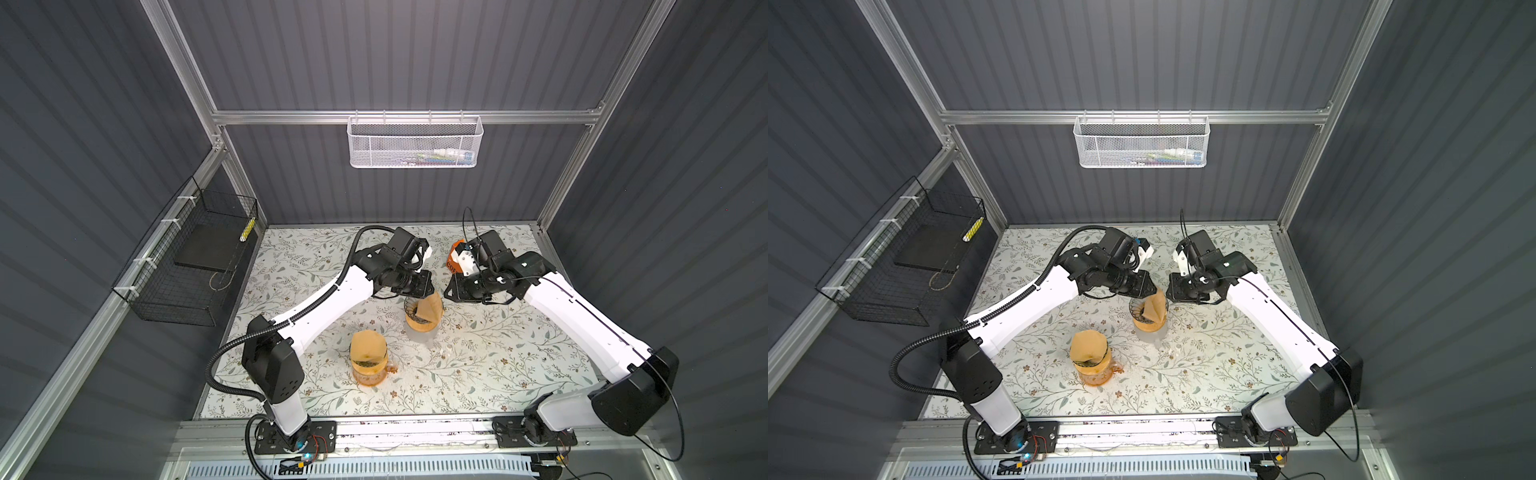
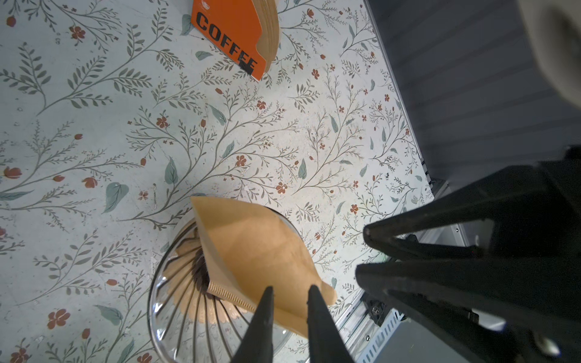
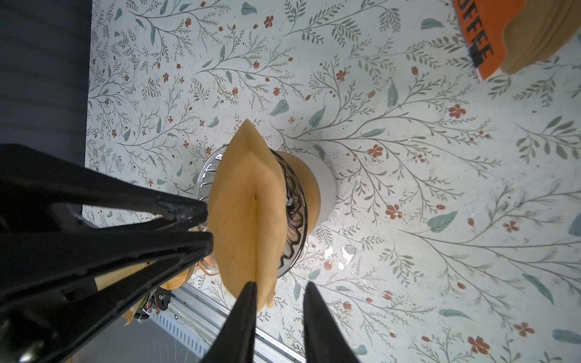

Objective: Place the coffee filter in the dripper
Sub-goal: 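Lower the filter into the dripper while the left gripper moves to grasp its edge, then hold the filter with both grippers and press it down into the dripper cone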

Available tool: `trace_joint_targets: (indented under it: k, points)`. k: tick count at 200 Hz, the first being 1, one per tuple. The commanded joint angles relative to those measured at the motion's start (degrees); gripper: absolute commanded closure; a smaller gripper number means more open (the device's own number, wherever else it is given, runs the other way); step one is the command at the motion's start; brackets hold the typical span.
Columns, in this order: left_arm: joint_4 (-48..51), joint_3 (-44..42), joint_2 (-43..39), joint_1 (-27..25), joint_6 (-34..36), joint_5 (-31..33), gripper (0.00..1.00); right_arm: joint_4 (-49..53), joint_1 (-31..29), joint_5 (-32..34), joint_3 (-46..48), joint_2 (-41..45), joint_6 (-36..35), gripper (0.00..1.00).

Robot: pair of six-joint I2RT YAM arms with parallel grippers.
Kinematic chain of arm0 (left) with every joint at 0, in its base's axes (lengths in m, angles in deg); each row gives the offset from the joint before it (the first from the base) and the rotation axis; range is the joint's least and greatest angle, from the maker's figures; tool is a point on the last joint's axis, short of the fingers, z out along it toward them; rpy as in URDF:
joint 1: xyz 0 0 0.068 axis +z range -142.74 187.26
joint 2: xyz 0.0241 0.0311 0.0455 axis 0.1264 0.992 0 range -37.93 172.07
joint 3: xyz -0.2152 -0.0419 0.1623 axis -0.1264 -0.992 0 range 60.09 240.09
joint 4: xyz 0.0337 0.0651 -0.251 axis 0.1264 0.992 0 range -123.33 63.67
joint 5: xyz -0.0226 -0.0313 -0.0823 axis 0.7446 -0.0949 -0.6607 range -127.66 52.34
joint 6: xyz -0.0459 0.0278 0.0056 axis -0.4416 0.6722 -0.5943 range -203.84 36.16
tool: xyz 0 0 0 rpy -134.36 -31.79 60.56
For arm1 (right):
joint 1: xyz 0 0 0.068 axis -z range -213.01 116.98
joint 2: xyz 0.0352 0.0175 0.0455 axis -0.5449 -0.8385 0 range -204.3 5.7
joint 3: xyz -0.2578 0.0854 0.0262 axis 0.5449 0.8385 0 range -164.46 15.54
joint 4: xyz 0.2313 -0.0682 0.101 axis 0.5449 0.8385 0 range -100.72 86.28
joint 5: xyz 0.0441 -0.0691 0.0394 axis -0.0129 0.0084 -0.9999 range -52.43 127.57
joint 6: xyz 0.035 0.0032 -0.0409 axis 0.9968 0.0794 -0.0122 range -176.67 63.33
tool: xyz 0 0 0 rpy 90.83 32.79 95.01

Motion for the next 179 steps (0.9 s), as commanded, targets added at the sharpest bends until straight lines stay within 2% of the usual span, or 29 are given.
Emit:
trace_joint_targets:
  k: [1,91,179]
  points:
    - [1.21,-0.11,-0.39,-0.43,-0.62,0.62,0.79,-0.47,0.23,-0.72,0.1,-0.49,-0.69,0.72]
    - [1.63,-4.4,-2.97,-0.38,-0.84,2.58,0.8,0.2,-0.47,-1.05,-1.91,-3.37,-1.57,0.69]
    - [1.71,-5.57,-4.01,-0.43,-1.1,3.1,0.8,2.81,-4.32,3.45,-6.11,-8.05,-3.31,0.72]
